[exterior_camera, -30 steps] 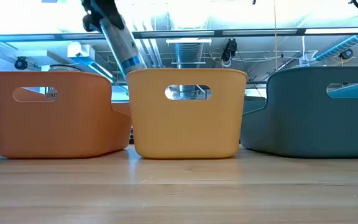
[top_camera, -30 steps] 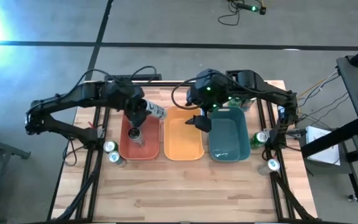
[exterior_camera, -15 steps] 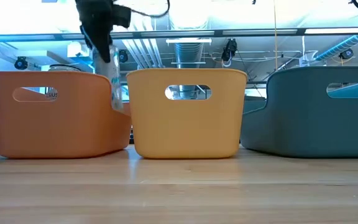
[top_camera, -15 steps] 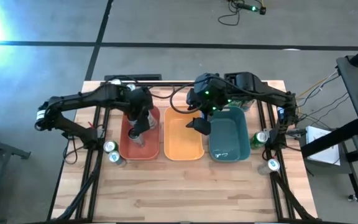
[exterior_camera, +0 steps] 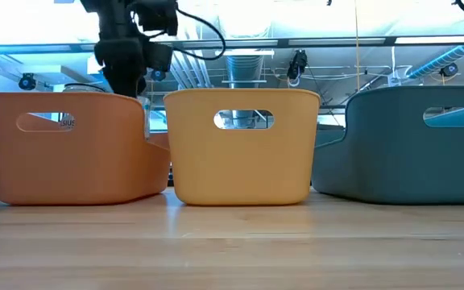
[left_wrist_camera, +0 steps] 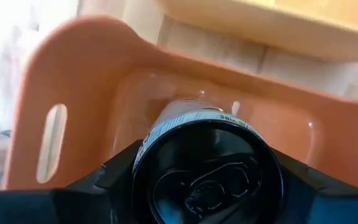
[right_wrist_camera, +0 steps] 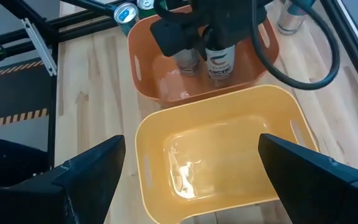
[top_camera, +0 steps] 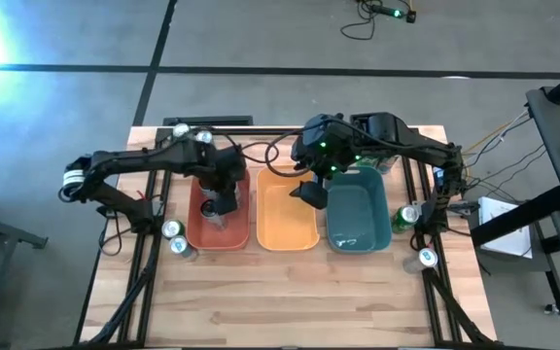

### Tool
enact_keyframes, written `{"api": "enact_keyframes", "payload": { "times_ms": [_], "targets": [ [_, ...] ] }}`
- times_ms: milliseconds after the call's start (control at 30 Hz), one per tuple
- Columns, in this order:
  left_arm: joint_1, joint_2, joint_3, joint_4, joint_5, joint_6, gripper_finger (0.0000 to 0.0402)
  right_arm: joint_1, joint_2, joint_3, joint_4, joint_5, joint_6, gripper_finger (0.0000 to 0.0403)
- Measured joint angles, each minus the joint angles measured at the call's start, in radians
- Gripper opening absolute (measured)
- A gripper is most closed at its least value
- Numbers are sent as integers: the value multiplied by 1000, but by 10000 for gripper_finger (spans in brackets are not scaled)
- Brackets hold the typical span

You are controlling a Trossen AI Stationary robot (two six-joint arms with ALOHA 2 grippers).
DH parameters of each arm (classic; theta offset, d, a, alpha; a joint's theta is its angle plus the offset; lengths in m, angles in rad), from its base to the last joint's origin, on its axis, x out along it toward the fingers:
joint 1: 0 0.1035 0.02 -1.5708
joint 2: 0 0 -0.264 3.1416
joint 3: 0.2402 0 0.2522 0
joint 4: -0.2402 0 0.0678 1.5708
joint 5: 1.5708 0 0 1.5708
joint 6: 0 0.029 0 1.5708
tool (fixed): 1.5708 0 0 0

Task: Sort soda cans
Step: Put the bottom white soda can into the orange bin

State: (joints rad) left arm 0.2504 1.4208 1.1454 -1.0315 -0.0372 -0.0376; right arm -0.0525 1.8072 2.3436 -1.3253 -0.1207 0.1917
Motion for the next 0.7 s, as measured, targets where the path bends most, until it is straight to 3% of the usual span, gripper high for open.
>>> {"api": "enact_keyframes", "payload": {
  "times_ms": [333,533,700],
  "targets": [
    [1,-6,-42,27,-3,-5,238,0,0,0,-1,0,8,364],
    [0,-10,-29,32,-36,9,313,0,0,0,-1,0,19,364],
    [0,-11,-1,12,-51,15,327,2,1,0,-1,0,20,364]
  ]
}}
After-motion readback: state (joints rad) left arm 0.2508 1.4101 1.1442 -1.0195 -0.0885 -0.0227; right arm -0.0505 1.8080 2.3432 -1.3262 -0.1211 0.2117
